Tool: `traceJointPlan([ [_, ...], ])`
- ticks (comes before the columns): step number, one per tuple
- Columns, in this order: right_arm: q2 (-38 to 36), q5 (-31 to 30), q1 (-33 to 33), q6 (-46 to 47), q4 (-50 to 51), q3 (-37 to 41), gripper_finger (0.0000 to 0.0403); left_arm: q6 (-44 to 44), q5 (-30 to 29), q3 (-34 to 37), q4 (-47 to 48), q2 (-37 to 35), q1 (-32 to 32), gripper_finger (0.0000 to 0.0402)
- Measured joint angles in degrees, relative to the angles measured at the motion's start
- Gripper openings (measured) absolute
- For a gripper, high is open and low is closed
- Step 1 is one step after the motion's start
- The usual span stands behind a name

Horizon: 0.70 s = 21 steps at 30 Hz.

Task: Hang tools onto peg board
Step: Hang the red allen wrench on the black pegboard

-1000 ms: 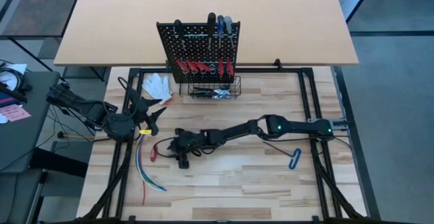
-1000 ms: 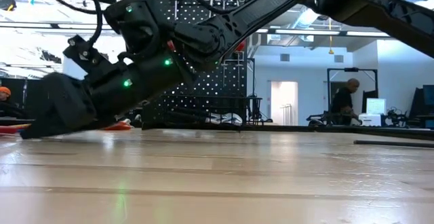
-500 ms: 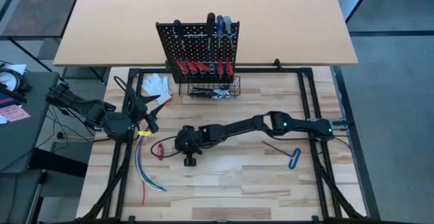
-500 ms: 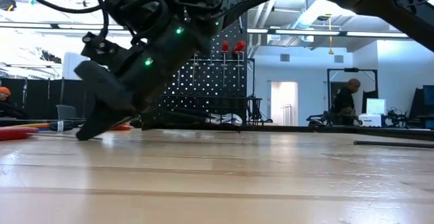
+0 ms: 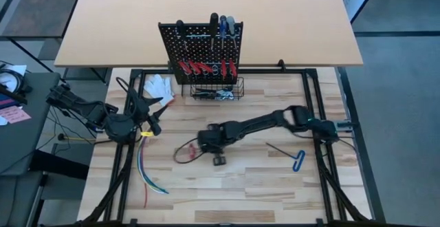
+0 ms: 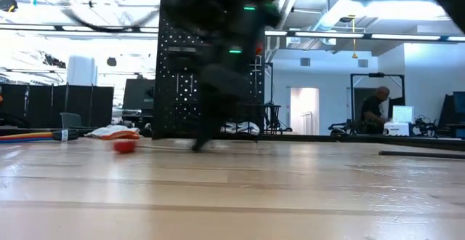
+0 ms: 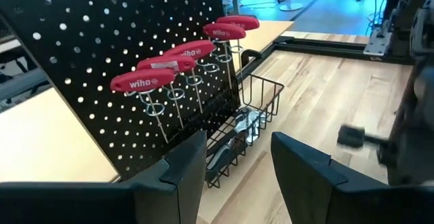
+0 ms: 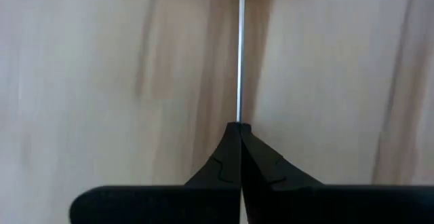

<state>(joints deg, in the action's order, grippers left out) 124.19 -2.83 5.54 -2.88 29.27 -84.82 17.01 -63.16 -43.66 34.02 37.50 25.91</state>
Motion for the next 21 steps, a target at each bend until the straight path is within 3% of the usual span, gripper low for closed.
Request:
traceJointPlan([
  [5,-12.16,-0.04,0.76,5.66,-24.06,23.43,0.0010,0.93,0.00,0.00,0.11,0.00,0.00,0.0159],
  [9,-16.15,-0.42,0.61,10.08,-38.67,33.17,0.0034,2.14,0.00,0.00,0.12,0.00,-0.01,0.0159],
  [15,-16.44,-0.48,-0.13,11.03,-45.81,32.23,0.0115,2.74,0.00,0.00,0.11,0.07,-0.02,0.0159],
  [21,-7.11,-0.07,0.50,11.34,-48.61,25.72,0.0191,2.28,0.00,0.00,-0.06,0.11,-0.02,0.0159],
])
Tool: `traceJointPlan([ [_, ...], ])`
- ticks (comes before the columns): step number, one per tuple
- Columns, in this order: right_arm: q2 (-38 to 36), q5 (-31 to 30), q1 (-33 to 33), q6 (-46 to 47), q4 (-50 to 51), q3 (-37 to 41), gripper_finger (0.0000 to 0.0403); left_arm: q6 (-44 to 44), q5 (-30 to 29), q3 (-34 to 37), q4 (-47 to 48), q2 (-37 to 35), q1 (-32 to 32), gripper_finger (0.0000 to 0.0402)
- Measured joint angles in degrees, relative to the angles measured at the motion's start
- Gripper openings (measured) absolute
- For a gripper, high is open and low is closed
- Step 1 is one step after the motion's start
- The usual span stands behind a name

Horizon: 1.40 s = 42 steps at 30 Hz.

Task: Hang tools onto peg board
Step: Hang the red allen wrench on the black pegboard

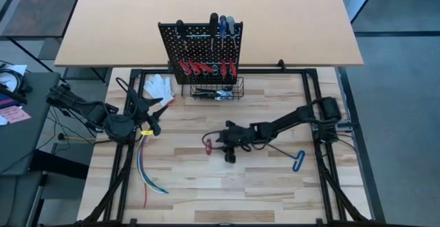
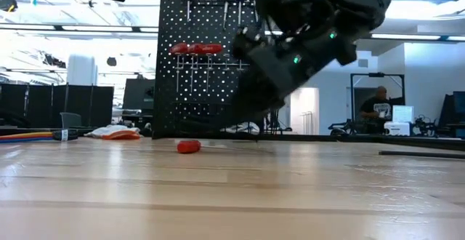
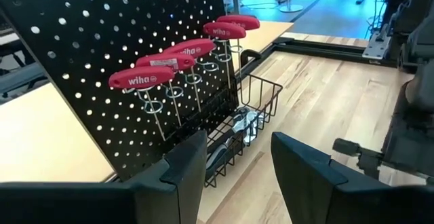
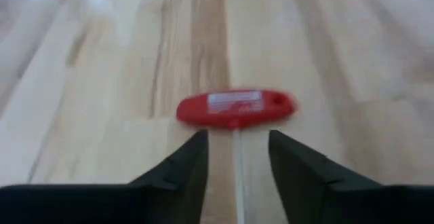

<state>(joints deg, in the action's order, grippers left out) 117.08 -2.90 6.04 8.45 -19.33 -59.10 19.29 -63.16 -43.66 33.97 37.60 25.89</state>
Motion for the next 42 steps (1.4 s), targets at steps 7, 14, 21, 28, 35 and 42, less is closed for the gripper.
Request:
traceJointPlan([
  [7,7.94,-1.06,-0.52,-0.11,3.26,-4.68,0.0112,-1.98,0.00,0.02,-0.23,0.00,0.00,0.0159],
  [14,8.02,2.04,-1.76,3.80,-13.88,-1.50,0.0012,-3.17,-0.04,0.02,-0.48,0.00,-0.02,0.0159],
  [21,7.83,25.97,-4.84,13.44,-67.99,1.15,0.0003,-8.54,4.69,0.02,-1.18,0.90,0.00,0.0159],
  [28,0.90,34.42,-5.51,11.69,-62.71,-4.43,0.0001,-17.19,5.99,0.02,-8.08,5.42,0.00,0.0159],
  [35,-2.08,42.79,-5.28,12.23,-63.80,-8.46,0.0001,-32.69,19.34,0.04,-18.19,12.71,0.02,0.0159],
  [42,-5.18,47.61,-4.96,12.55,-63.62,-8.86,0.0000,-47.05,32.43,0.06,-36.02,19.43,0.26,0.0159],
])
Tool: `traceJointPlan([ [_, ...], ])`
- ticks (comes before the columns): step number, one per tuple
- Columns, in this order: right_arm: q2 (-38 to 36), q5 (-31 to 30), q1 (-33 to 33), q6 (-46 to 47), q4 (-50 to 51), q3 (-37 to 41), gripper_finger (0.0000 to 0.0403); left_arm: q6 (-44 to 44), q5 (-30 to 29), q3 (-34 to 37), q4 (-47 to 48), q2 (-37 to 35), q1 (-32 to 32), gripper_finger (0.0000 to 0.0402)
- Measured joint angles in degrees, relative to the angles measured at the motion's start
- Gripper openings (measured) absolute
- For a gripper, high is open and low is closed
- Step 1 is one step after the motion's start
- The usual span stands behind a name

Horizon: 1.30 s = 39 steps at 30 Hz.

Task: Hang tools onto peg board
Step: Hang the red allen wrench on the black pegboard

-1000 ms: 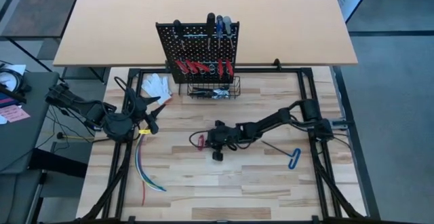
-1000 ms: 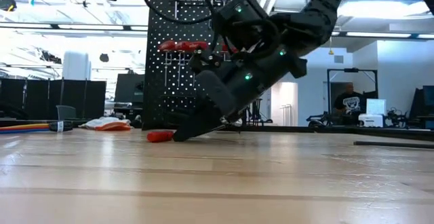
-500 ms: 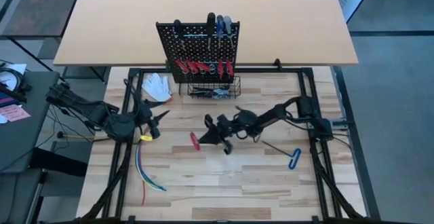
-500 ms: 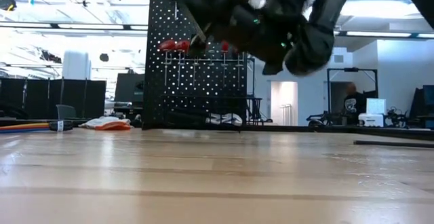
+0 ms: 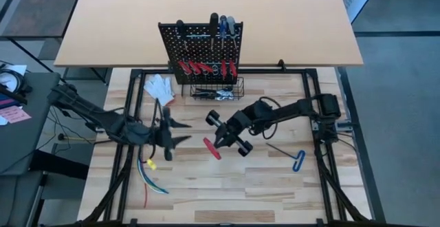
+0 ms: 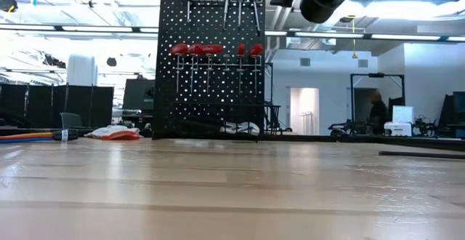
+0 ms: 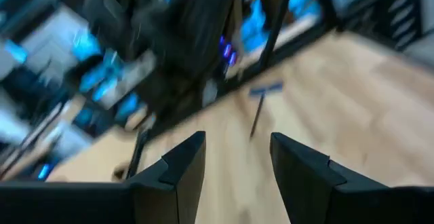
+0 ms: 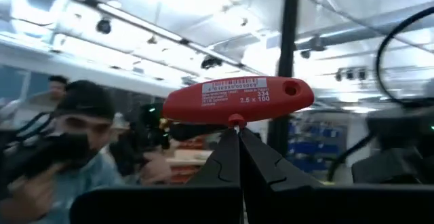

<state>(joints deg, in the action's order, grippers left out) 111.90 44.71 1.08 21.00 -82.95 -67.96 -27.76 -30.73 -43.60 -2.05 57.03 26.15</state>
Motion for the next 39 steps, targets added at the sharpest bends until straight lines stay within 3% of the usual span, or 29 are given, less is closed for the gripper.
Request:
traceJointPlan([
  [4,-0.29,2.41,0.28,0.15,0.93,0.02,0.0000,-2.24,7.03,0.00,-6.54,1.08,0.72,0.0159],
  [10,0.00,3.19,0.41,-1.15,3.42,3.08,0.0000,-2.92,26.33,-0.02,-9.36,1.08,0.95,0.0168],
  [12,-0.02,3.11,0.35,-1.41,3.74,3.89,0.0000,-4.95,28.71,-0.02,-9.75,1.08,0.97,0.0169],
  [17,-0.05,2.49,0.92,-4.15,6.98,5.59,0.0000,-4.46,26.67,-0.02,-10.32,1.08,0.92,0.0167],
  [20,-0.05,1.89,1.53,-4.97,7.96,5.99,0.0000,7.47,26.83,-0.02,-9.45,1.78,0.92,0.0167],
  [23,-0.07,1.87,2.25,-5.44,9.31,6.46,0.0000,14.79,19.37,0.00,-11.43,3.79,0.03,0.0167],
  [26,-0.07,1.83,3.22,-7.28,11.82,6.64,0.0000,9.66,14.06,-0.06,-15.96,6.52,-0.77,0.0169],
  [33,-0.07,1.81,4.30,-9.54,15.42,6.64,0.0000,-0.03,14.08,-0.09,-22.02,12.65,-0.46,0.0223],
  [39,-0.07,1.46,4.38,-9.69,15.18,6.64,0.0000,-5.44,21.66,-0.06,-23.40,15.15,-0.30,0.0246],
])
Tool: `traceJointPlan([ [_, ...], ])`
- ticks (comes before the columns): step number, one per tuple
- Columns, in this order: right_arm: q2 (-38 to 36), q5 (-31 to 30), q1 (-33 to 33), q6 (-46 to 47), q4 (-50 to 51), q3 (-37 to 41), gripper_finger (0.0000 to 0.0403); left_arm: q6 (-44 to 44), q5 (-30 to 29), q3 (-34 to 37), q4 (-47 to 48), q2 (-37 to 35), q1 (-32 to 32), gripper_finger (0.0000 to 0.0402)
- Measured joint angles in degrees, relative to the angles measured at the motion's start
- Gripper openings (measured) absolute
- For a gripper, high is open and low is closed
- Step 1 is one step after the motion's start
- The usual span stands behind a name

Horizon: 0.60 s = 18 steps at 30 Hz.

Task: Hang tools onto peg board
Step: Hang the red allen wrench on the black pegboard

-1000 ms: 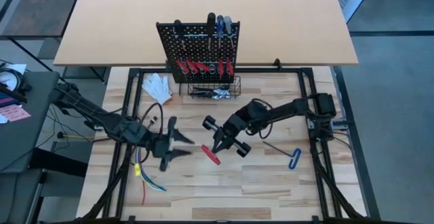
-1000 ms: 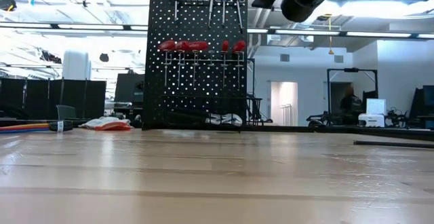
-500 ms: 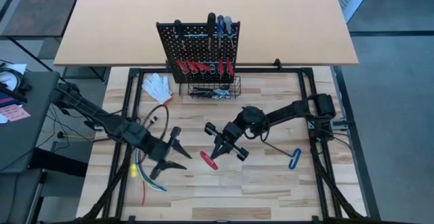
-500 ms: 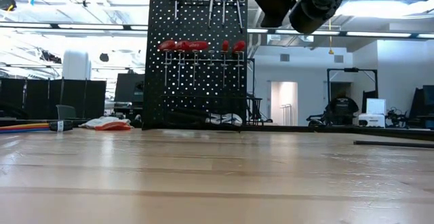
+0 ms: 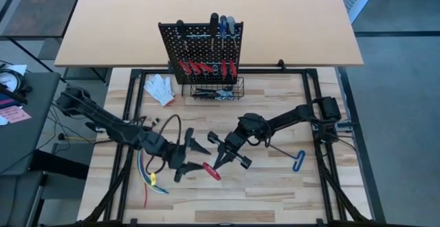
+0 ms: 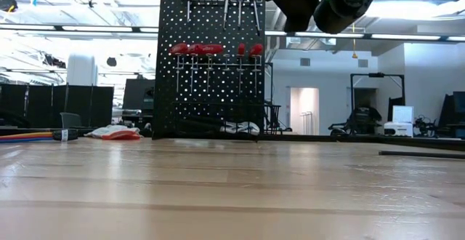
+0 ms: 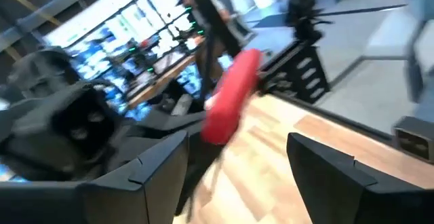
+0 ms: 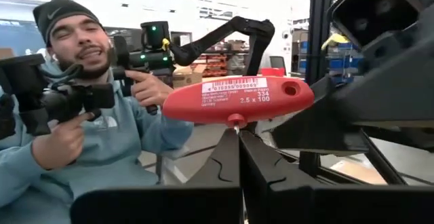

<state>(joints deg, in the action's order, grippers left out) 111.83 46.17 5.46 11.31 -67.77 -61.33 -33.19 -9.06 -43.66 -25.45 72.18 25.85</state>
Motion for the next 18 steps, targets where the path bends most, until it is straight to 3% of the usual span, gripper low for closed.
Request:
traceJointPlan([
  [3,0.00,-1.10,0.02,-0.04,-0.37,-0.02,0.0000,-0.12,2.92,0.00,-0.46,0.17,0.03,0.0246],
  [13,0.00,-4.24,-0.44,-0.85,-0.34,-0.04,0.0000,3.21,2.42,0.00,-5.28,0.08,-0.56,0.0246],
  [18,0.00,-4.26,-0.44,-0.85,-0.39,-0.04,0.0000,3.81,2.41,0.00,-4.89,0.07,-0.92,0.0222],
])
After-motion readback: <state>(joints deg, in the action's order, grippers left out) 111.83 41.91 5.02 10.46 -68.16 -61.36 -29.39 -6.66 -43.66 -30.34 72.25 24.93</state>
